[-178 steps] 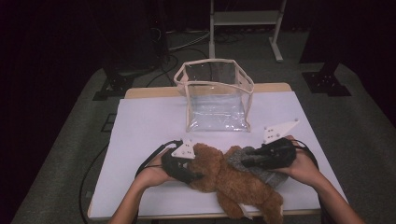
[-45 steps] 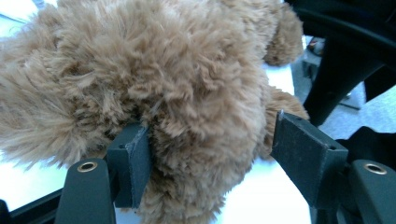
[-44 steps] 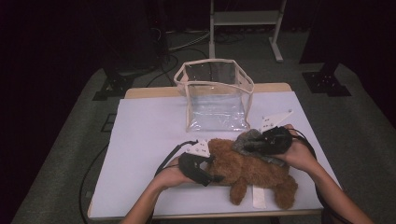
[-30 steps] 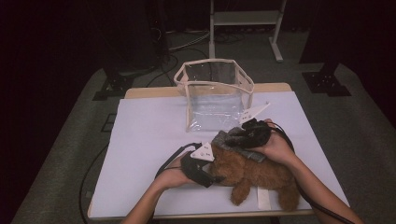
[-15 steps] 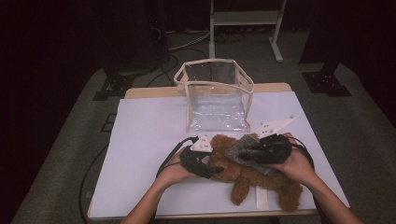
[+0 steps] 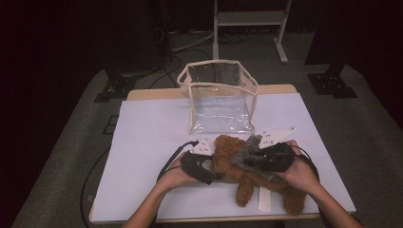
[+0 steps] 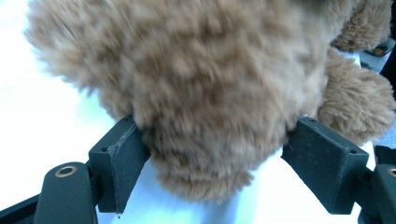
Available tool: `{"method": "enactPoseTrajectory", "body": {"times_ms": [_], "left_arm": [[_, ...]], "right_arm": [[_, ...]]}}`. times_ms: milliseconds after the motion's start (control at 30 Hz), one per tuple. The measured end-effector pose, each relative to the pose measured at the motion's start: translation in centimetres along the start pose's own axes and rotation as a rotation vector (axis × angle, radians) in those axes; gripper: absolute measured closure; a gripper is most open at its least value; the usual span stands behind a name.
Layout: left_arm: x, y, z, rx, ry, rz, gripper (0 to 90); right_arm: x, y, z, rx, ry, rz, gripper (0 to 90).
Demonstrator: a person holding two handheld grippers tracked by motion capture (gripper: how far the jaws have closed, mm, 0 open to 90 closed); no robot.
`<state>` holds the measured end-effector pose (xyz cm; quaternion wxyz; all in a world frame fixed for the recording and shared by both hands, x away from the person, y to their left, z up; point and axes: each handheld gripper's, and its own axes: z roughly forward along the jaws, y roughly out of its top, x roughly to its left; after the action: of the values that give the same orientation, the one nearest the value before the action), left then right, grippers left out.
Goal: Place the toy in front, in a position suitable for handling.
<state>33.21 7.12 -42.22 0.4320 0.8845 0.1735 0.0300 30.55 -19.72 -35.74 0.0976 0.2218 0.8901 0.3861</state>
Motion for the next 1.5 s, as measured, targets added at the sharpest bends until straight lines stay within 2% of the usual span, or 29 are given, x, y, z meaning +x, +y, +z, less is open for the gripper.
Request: {"method": "enactPoseTrajectory", "body": {"times_ms": [100, 167, 267, 367, 467, 600, 667, 733, 767, 833, 933, 1067, 1133, 1267, 1333, 1433, 1500], "left_arm": [[0.3, 0.0, 0.3, -0.009, 0.005, -0.004, 24.9], [0.4, 0.2, 0.4, -0.016, -0.015, -0.015, 27.1], [0.2, 0.3, 0.4, -0.022, -0.048, -0.025, 28.8], [-0.3, 0.4, 0.3, -0.022, -0.085, -0.010, 30.4], [-0.6, 0.5, 0.4, -0.010, -0.084, -0.001, 30.5], [-0.3, 0.6, 0.3, -0.019, -0.063, -0.008, 31.8], [-0.2, 0.7, 0.3, -0.005, -0.002, 0.004, 33.6], [0.0, 0.9, 0.3, 0.008, 0.052, -0.010, 37.1], [0.2, 1.0, 0.2, 0.015, 0.080, -0.030, 39.0], [0.4, 1.1, 0.1, 0.003, 0.088, -0.063, 39.8], [0.5, 1.1, 0.1, -0.019, 0.085, -0.096, 40.7], [0.3, 1.4, 0.1, -0.036, 0.074, -0.103, 40.7], [0.0, 1.6, 0.3, -0.024, 0.076, -0.091, 40.7], [0.0, 1.5, 0.4, -0.025, 0.078, -0.088, 40.4], [0.1, 1.3, 0.3, -0.033, 0.075, -0.098, 39.9], [0.1, 1.2, 0.0, -0.050, 0.067, -0.116, 39.1], [0.2, 1.2, 0.0, -0.065, 0.061, -0.112, 39.1]], "right_arm": [[-1.3, 0.3, 0.2, -0.006, 0.016, -0.003, 75.3], [-2.1, 0.6, 0.5, -0.006, 0.017, -0.030, 75.3], [-3.7, 0.8, 0.8, -0.026, 0.064, -0.035, 75.4], [-5.1, 1.2, 1.2, -0.042, 0.106, -0.030, 75.5], [-5.9, 1.7, 1.7, -0.042, 0.133, -0.051, 75.6], [-7.1, 2.3, 2.5, -0.067, 0.142, -0.055, 75.9], [-7.8, 2.6, 3.0, -0.078, 0.145, -0.055, 75.9], [-8.4, 2.9, 3.3, -0.079, 0.146, -0.040, 76.0], [-8.4, 3.0, 3.3, -0.072, 0.143, -0.040, 76.0], [-8.0, 3.5, 3.0, -0.053, 0.124, -0.059, 76.0], [-6.5, 3.9, 1.9, -0.042, 0.093, -0.111, 75.8], [-4.8, 4.2, 0.9, -0.036, 0.094, -0.123, 75.8], [-3.9, 4.5, 1.1, -0.016, 0.093, -0.139, 75.8], [-2.5, 4.8, 1.9, 0.014, 0.132, -0.167, 75.8], [-2.3, 4.7, 1.9, 0.022, 0.122, -0.183, 75.7], [-2.8, 4.2, 1.1, 0.021, 0.111, -0.157, 75.7], [-3.0, 3.7, 0.4, 0.027, 0.101, -0.151, 75.7]]}}
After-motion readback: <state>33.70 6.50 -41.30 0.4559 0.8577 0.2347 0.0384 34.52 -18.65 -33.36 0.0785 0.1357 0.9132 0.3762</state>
